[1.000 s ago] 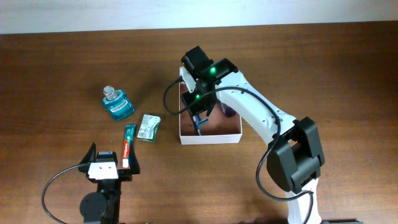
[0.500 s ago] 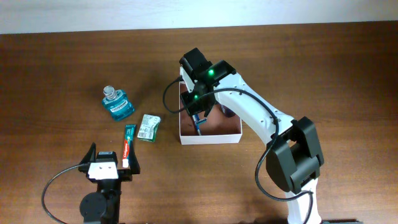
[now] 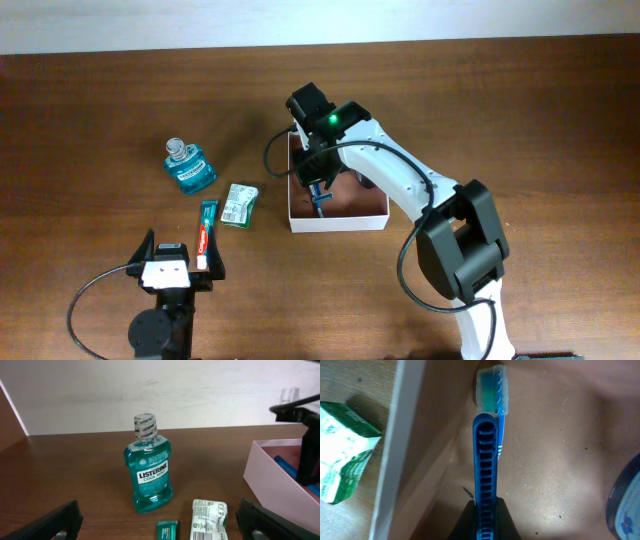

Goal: Pack container

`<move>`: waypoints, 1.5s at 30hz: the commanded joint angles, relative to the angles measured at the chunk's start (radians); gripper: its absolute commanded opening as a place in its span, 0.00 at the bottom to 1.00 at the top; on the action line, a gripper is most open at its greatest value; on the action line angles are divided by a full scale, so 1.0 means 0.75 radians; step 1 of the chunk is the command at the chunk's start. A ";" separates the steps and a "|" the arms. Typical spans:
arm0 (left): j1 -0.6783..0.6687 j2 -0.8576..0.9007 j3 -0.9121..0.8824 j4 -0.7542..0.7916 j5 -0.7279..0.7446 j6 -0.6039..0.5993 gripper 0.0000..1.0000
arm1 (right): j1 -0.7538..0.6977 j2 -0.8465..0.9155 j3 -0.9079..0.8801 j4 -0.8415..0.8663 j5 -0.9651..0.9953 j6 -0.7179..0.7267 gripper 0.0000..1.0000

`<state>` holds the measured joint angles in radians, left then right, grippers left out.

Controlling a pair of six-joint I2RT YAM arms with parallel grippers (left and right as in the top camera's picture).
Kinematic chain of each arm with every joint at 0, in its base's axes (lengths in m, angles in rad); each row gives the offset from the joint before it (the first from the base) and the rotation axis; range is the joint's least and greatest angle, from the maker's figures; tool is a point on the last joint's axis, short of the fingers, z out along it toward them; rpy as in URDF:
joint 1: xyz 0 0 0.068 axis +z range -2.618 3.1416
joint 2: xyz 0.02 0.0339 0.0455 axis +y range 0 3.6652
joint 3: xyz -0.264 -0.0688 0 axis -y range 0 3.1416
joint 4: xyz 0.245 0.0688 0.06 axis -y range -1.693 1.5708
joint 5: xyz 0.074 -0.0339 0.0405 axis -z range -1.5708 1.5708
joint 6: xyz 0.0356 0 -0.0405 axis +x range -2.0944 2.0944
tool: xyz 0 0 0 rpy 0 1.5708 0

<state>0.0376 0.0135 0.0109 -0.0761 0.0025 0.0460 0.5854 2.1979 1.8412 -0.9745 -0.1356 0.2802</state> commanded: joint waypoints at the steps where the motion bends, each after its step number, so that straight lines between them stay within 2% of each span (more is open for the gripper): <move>1: -0.006 -0.010 -0.003 -0.009 0.000 0.021 0.99 | 0.012 0.021 -0.015 0.006 0.016 0.023 0.04; 7: -0.006 -0.010 -0.003 -0.009 0.000 0.021 0.99 | 0.034 0.021 -0.015 0.015 0.017 0.022 0.05; 8: -0.006 -0.010 -0.003 -0.009 0.000 0.021 0.99 | 0.034 0.021 -0.015 0.015 0.016 0.022 0.09; 10: -0.006 -0.010 -0.003 -0.009 0.000 0.021 0.99 | 0.035 0.020 -0.015 0.015 0.017 0.022 0.25; 15: -0.006 -0.010 -0.003 -0.009 0.000 0.021 0.99 | 0.034 0.020 -0.015 0.015 0.016 0.022 0.43; 22: -0.006 -0.010 -0.003 -0.009 0.000 0.021 0.99 | 0.009 -0.018 0.107 -0.065 0.022 -0.032 0.45; 26: -0.006 -0.010 -0.003 -0.009 0.000 0.021 0.99 | -0.012 -0.069 0.332 -0.161 0.157 -0.095 0.45; 29: -0.006 -0.010 -0.003 -0.009 0.000 0.021 0.99 | -0.024 -0.076 0.577 -0.258 0.166 -0.180 0.46; 34: -0.006 -0.010 -0.003 -0.009 0.000 0.021 0.99 | -0.097 -0.076 0.976 -0.379 0.376 -0.178 0.47; 38: -0.006 -0.010 -0.003 -0.009 0.000 0.021 1.00 | -0.233 -0.077 1.212 -0.484 0.538 -0.153 0.47; 42: -0.006 -0.010 -0.003 -0.009 0.000 0.021 0.99 | -0.447 -0.078 1.348 -0.595 0.551 -0.142 0.47; 44: -0.006 -0.010 -0.003 -0.009 0.000 0.021 1.00 | -0.556 -0.078 1.367 -0.636 0.546 -0.142 0.56; 45: -0.006 -0.010 -0.003 -0.009 0.000 0.021 0.99 | -0.614 -0.078 1.367 -0.656 0.546 -0.143 0.66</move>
<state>0.0376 0.0135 0.0109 -0.0761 0.0025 0.0460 0.2302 2.1483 2.8479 -1.4368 0.2253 0.1680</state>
